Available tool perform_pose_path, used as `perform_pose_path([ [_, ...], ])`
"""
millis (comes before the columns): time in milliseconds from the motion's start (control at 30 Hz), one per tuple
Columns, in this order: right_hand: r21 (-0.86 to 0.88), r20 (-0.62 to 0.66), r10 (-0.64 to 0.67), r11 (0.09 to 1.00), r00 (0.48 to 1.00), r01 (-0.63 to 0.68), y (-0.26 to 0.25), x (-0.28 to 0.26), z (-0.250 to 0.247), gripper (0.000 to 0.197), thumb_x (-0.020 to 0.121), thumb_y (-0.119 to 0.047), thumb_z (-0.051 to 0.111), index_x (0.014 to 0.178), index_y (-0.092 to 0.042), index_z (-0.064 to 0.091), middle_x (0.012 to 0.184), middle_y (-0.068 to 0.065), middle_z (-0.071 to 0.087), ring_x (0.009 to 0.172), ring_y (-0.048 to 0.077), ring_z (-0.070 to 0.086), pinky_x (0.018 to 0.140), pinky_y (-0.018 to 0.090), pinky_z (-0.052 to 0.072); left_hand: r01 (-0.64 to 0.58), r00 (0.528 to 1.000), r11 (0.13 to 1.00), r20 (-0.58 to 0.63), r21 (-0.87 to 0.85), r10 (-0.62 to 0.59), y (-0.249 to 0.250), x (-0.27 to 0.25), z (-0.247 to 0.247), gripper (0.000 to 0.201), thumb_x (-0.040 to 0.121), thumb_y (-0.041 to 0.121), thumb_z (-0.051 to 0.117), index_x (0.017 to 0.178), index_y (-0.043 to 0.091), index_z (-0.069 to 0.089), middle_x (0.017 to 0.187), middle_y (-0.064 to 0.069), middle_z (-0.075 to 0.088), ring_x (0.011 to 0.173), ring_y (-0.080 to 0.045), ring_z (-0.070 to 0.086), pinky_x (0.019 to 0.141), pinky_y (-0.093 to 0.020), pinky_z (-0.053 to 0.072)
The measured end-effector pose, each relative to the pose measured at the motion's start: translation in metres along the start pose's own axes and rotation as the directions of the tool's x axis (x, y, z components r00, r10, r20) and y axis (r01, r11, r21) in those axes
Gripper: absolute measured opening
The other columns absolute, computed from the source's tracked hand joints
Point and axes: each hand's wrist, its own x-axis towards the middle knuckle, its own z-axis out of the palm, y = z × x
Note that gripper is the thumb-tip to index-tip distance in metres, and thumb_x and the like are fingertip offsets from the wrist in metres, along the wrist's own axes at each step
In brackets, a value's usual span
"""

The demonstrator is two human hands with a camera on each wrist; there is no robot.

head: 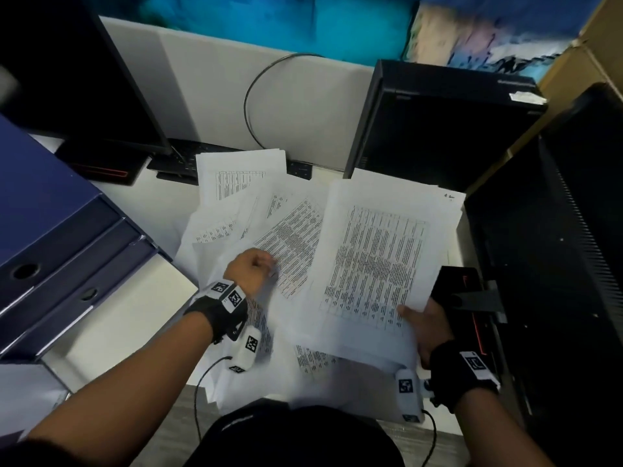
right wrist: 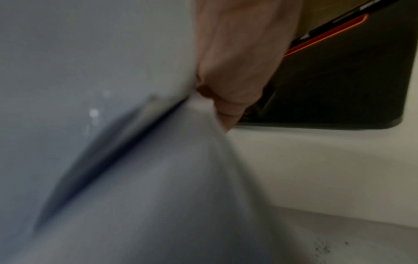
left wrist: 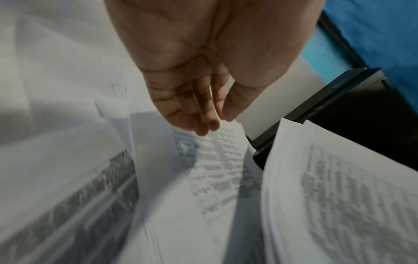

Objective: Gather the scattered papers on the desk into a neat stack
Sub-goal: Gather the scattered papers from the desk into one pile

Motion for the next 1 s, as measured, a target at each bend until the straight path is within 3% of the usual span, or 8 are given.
perform_pose_path([
  [67, -0.005, -0.008, -0.004, 1.0, 1.0, 0.004, 0.001, 0.003, 0.002, 0.036, 0.09, 0.009, 0.056, 0.124, -0.001, 0.061, 0.118, 0.017, 0.068, 0.108, 0.038, 0.065, 0.096, 0.06, 0.048, -0.055, 0.992, 0.978, -0.104, 0.199, 0.077, 0.004, 0.014, -0.01, 0.025, 0.089, 0.007, 0.056, 0.109, 0.019, 0.065, 0.109, -0.003, 0.069, 0.097, -0.023, 0.065, 0.087, -0.026, 0.048],
  [200, 0.001, -0.013, -0.041, 0.999, 0.999, 0.041, -0.007, 0.001, 0.01, 0.036, 0.09, 0.01, 0.055, 0.122, -0.005, 0.06, 0.11, 0.006, 0.069, 0.103, 0.03, 0.066, 0.091, 0.049, 0.053, -0.088, 0.983, 0.863, -0.094, 0.497, 0.155, 0.005, 0.053, -0.018, 0.05, 0.085, 0.014, 0.061, 0.134, 0.013, 0.049, 0.134, -0.015, 0.051, 0.12, -0.036, 0.05, 0.099, -0.044, 0.042],
  [333, 0.028, -0.024, -0.054, 0.998, 0.998, 0.055, -0.013, 0.0, 0.015, 0.036, 0.09, 0.01, 0.056, 0.121, -0.009, 0.061, 0.105, 0.001, 0.07, 0.096, 0.02, 0.067, 0.07, 0.027, 0.06, 0.042, 0.999, 0.707, -0.04, 0.706, -0.019, -0.001, 0.071, -0.016, 0.053, 0.082, 0.04, 0.063, 0.128, 0.019, 0.045, 0.13, -0.008, 0.052, 0.119, -0.034, 0.048, 0.097, -0.05, 0.039],
  [467, 0.036, -0.037, -0.055, 0.998, 0.998, 0.057, -0.015, -0.001, 0.018, 0.033, 0.09, 0.011, 0.055, 0.108, -0.017, 0.063, 0.098, -0.004, 0.07, 0.089, 0.014, 0.068, 0.063, 0.021, 0.057, 0.08, 0.997, 0.589, -0.066, 0.804, -0.044, -0.006, 0.075, -0.011, 0.06, 0.079, 0.052, 0.059, 0.127, 0.019, 0.048, 0.124, -0.007, 0.055, 0.119, -0.031, 0.045, 0.095, -0.047, 0.035],
  [567, 0.036, -0.044, -0.063, 0.997, 0.997, 0.065, -0.014, -0.003, 0.02, 0.033, 0.09, 0.012, 0.053, 0.107, -0.015, 0.062, 0.095, -0.005, 0.069, 0.085, 0.011, 0.067, 0.06, 0.019, 0.056, 0.111, 0.994, 0.601, -0.075, 0.792, -0.085, -0.008, 0.074, -0.01, 0.059, 0.079, 0.053, 0.061, 0.123, 0.017, 0.047, 0.12, -0.008, 0.06, 0.118, -0.032, 0.047, 0.093, -0.045, 0.035],
  [700, 0.046, -0.056, -0.07, 0.996, 0.996, 0.072, -0.011, -0.002, 0.023, 0.032, 0.091, 0.012, 0.052, 0.113, -0.011, 0.059, 0.096, -0.004, 0.067, 0.085, 0.013, 0.065, 0.059, 0.019, 0.056, 0.148, 0.989, 0.67, -0.111, 0.727, -0.097, -0.005, 0.067, -0.012, 0.048, 0.088, 0.043, 0.059, 0.123, 0.013, 0.045, 0.118, -0.013, 0.061, 0.113, -0.035, 0.055, 0.096, -0.046, 0.04],
  [833, 0.041, -0.058, -0.073, 0.996, 0.996, 0.076, -0.009, 0.0, 0.024, 0.034, 0.091, 0.012, 0.053, 0.117, -0.009, 0.058, 0.1, -0.002, 0.067, 0.089, 0.016, 0.065, 0.076, 0.032, 0.054, 0.056, 0.998, 0.713, -0.06, 0.699, -0.02, -0.003, 0.058, -0.017, 0.041, 0.091, 0.032, 0.058, 0.126, 0.011, 0.051, 0.117, -0.016, 0.056, 0.107, -0.037, 0.059, 0.086, -0.042, 0.049],
  [1000, 0.033, -0.059, -0.074, 0.997, 0.995, 0.076, -0.007, 0.002, 0.023, 0.033, 0.09, 0.013, 0.053, 0.114, -0.009, 0.06, 0.101, 0.0, 0.067, 0.093, 0.021, 0.064, 0.089, 0.042, 0.049, 0.047, 0.997, 0.669, -0.072, 0.742, 0.01, 0.003, 0.048, -0.031, 0.027, 0.092, 0.023, 0.054, 0.118, 0.016, 0.057, 0.103, -0.013, 0.062, 0.093, -0.034, 0.064, 0.078, -0.039, 0.054],
])
